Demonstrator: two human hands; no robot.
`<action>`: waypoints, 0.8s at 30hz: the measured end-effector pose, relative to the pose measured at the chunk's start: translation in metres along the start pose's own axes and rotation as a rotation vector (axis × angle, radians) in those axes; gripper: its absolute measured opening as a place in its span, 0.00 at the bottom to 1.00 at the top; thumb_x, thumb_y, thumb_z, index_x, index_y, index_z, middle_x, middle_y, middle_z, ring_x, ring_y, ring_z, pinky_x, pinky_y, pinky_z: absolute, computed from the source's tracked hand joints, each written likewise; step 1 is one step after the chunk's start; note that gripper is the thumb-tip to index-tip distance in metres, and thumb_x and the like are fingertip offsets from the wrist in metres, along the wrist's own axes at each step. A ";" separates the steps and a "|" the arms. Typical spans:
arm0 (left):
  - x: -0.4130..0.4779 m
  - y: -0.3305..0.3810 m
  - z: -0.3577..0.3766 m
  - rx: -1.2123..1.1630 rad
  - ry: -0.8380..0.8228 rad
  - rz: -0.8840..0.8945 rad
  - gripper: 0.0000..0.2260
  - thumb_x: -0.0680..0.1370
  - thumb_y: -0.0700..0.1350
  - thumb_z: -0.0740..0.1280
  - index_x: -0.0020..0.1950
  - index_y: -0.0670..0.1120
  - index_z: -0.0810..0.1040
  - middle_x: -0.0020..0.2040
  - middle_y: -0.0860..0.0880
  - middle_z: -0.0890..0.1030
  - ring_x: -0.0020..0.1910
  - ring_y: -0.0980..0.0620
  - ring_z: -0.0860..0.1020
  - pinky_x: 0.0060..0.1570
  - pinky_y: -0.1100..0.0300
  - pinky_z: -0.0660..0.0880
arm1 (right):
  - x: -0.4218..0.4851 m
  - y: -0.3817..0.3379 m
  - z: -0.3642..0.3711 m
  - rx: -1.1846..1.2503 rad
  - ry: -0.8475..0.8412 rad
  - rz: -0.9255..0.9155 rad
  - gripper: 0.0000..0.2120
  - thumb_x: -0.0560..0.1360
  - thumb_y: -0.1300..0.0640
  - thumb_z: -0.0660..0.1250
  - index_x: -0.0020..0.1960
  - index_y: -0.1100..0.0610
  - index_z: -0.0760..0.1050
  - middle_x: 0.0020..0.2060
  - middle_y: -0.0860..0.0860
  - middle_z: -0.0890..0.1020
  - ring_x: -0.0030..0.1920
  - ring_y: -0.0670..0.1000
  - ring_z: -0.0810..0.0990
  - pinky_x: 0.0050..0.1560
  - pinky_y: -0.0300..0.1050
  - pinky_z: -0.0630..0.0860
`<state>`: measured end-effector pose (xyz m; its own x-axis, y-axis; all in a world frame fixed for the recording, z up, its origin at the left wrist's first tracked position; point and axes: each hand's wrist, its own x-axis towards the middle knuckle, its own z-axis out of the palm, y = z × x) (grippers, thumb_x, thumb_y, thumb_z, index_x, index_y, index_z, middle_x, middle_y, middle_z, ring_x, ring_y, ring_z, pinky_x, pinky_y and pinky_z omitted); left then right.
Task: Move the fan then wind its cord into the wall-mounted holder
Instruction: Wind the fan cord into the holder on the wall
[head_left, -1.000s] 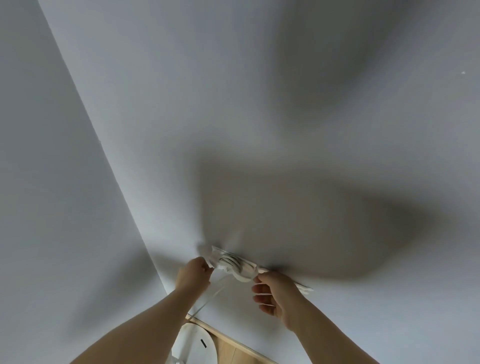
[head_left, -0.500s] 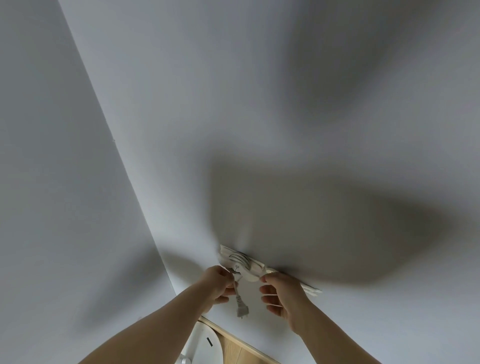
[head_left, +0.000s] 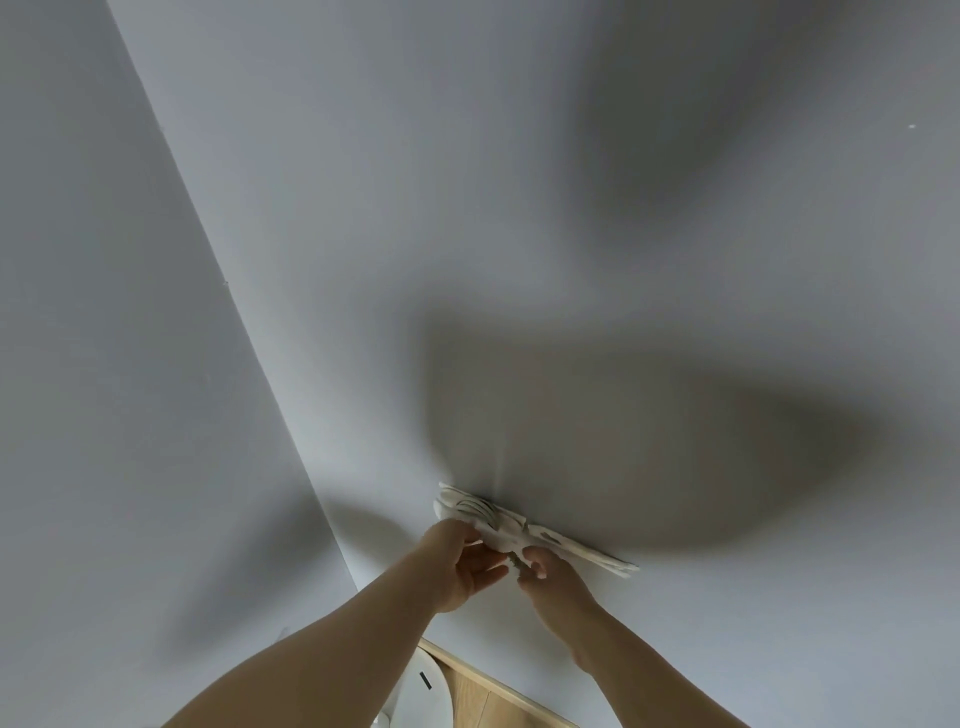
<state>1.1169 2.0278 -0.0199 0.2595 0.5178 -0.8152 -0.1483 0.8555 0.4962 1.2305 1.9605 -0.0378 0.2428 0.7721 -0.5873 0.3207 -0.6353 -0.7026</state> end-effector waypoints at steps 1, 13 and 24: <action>-0.002 0.001 0.000 -0.003 -0.007 -0.007 0.04 0.77 0.35 0.59 0.50 0.37 0.70 0.42 0.37 0.80 0.39 0.43 0.79 0.39 0.52 0.78 | 0.002 0.002 0.003 -0.041 0.022 0.001 0.19 0.80 0.54 0.57 0.71 0.54 0.66 0.67 0.54 0.73 0.64 0.53 0.75 0.55 0.39 0.72; -0.006 0.009 -0.007 0.964 0.304 0.294 0.09 0.78 0.42 0.59 0.53 0.41 0.76 0.45 0.43 0.81 0.43 0.46 0.78 0.46 0.55 0.78 | 0.007 0.003 -0.002 0.159 0.260 0.020 0.12 0.73 0.68 0.66 0.55 0.60 0.79 0.33 0.52 0.79 0.28 0.48 0.75 0.31 0.40 0.77; -0.017 -0.004 -0.023 2.010 0.180 0.988 0.24 0.78 0.53 0.61 0.73 0.59 0.62 0.74 0.49 0.58 0.74 0.46 0.55 0.73 0.52 0.57 | -0.003 0.001 0.004 0.281 0.371 -0.002 0.04 0.74 0.61 0.69 0.49 0.56 0.80 0.33 0.47 0.81 0.31 0.46 0.80 0.31 0.32 0.77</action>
<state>1.0914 2.0159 -0.0148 0.6577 0.7382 -0.1501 0.7530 -0.6496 0.1049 1.2262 1.9576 -0.0391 0.5700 0.6948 -0.4386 0.0736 -0.5749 -0.8149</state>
